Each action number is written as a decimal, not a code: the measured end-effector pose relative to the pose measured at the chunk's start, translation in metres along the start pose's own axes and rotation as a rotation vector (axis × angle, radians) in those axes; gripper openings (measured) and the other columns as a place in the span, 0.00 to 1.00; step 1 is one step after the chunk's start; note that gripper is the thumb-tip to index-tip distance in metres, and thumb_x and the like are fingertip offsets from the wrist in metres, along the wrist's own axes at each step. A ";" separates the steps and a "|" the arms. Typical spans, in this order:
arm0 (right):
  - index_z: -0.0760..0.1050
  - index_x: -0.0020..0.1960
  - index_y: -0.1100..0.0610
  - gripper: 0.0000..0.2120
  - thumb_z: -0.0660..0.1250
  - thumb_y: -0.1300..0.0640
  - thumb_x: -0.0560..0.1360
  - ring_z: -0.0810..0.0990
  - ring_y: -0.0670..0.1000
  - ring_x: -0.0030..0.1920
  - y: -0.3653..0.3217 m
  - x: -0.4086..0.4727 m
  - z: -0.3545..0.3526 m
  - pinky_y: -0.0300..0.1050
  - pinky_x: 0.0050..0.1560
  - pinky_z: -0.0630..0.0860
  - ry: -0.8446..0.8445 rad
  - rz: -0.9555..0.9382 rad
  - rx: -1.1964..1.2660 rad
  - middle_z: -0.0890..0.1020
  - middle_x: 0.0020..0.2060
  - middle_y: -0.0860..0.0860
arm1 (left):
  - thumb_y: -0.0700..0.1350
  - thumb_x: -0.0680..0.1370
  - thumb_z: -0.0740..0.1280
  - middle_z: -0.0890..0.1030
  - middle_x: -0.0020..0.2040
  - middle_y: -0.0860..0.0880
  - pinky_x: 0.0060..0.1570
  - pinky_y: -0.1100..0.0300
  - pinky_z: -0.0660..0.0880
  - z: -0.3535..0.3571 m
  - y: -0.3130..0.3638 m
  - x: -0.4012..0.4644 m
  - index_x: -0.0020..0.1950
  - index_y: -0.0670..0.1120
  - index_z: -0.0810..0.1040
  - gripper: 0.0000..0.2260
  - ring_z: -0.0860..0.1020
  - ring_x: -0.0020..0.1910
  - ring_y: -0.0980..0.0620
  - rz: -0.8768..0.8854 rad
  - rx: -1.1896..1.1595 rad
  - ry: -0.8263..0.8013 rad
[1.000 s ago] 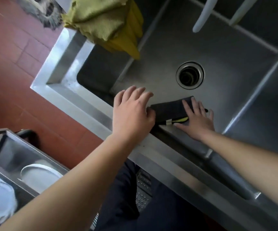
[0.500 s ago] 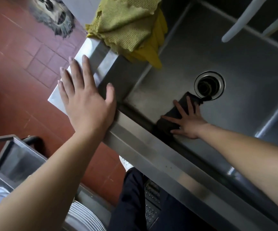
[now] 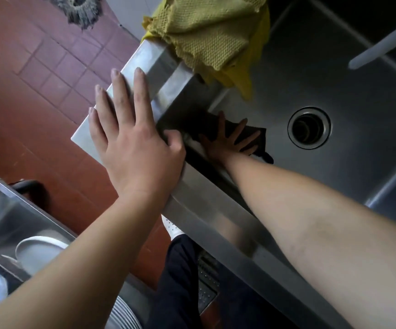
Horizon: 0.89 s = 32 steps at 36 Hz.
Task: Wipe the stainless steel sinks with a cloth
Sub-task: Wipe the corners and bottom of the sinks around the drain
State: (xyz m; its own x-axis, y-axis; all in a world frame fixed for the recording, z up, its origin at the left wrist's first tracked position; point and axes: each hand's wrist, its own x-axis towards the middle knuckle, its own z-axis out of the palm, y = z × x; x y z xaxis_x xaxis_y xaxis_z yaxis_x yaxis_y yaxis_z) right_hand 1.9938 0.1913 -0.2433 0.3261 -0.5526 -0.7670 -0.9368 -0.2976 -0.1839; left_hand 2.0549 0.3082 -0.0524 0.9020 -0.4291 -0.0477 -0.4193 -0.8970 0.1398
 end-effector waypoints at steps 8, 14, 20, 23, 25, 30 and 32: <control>0.30 0.76 0.34 0.42 0.50 0.23 0.73 0.24 0.73 0.71 -0.013 0.023 0.002 0.77 0.69 0.32 0.079 0.055 0.063 0.27 0.77 0.56 | 0.52 0.72 0.63 0.51 0.82 0.46 0.78 0.45 0.45 0.001 -0.001 0.002 0.81 0.50 0.51 0.40 0.49 0.80 0.40 0.012 0.042 -0.005; 0.32 0.76 0.32 0.42 0.51 0.22 0.72 0.24 0.72 0.71 -0.002 0.038 -0.034 0.75 0.67 0.29 0.054 -0.020 -0.012 0.28 0.77 0.55 | 0.51 0.71 0.62 0.51 0.82 0.45 0.78 0.44 0.45 0.002 -0.002 0.001 0.81 0.50 0.50 0.40 0.49 0.80 0.39 0.025 0.029 -0.006; 0.33 0.77 0.34 0.41 0.52 0.24 0.74 0.26 0.71 0.73 0.000 0.037 -0.060 0.76 0.70 0.36 0.024 0.010 -0.087 0.31 0.79 0.52 | 0.51 0.71 0.61 0.48 0.82 0.45 0.77 0.42 0.45 0.003 -0.004 0.001 0.81 0.51 0.48 0.41 0.47 0.80 0.39 0.035 0.015 -0.014; 0.33 0.76 0.32 0.42 0.53 0.22 0.72 0.27 0.71 0.73 0.009 0.024 -0.050 0.76 0.70 0.38 -0.028 -0.009 -0.192 0.30 0.78 0.51 | 0.52 0.71 0.61 0.47 0.82 0.45 0.77 0.42 0.44 0.005 -0.004 0.000 0.81 0.50 0.47 0.41 0.46 0.80 0.38 0.053 0.014 -0.016; 0.34 0.75 0.29 0.41 0.54 0.23 0.72 0.26 0.69 0.74 0.031 0.010 -0.041 0.75 0.71 0.39 -0.125 -0.049 -0.307 0.30 0.78 0.47 | 0.53 0.72 0.62 0.47 0.82 0.44 0.77 0.41 0.44 0.006 -0.005 -0.001 0.81 0.50 0.47 0.41 0.45 0.80 0.38 0.063 0.006 -0.020; 0.33 0.75 0.29 0.40 0.59 0.30 0.76 0.29 0.68 0.75 0.108 -0.034 -0.026 0.72 0.73 0.43 -0.323 -0.032 -0.375 0.31 0.78 0.45 | 0.53 0.71 0.62 0.47 0.82 0.44 0.77 0.41 0.45 0.006 -0.004 0.000 0.81 0.50 0.48 0.41 0.45 0.80 0.37 0.064 -0.016 -0.021; 0.37 0.78 0.35 0.41 0.62 0.35 0.77 0.38 0.65 0.79 0.128 -0.050 -0.028 0.63 0.76 0.47 -0.246 -0.027 -0.317 0.37 0.80 0.51 | 0.52 0.70 0.62 0.47 0.82 0.44 0.77 0.40 0.45 0.006 -0.003 0.001 0.81 0.50 0.49 0.41 0.46 0.80 0.37 0.068 -0.018 -0.025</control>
State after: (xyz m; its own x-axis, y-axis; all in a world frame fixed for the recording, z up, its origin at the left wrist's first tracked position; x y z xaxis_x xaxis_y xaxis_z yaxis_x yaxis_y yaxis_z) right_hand 1.8614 0.1588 -0.2110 0.2741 -0.3494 -0.8960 -0.8303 -0.5560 -0.0372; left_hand 2.0564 0.3103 -0.0588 0.8687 -0.4913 -0.0625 -0.4770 -0.8640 0.1615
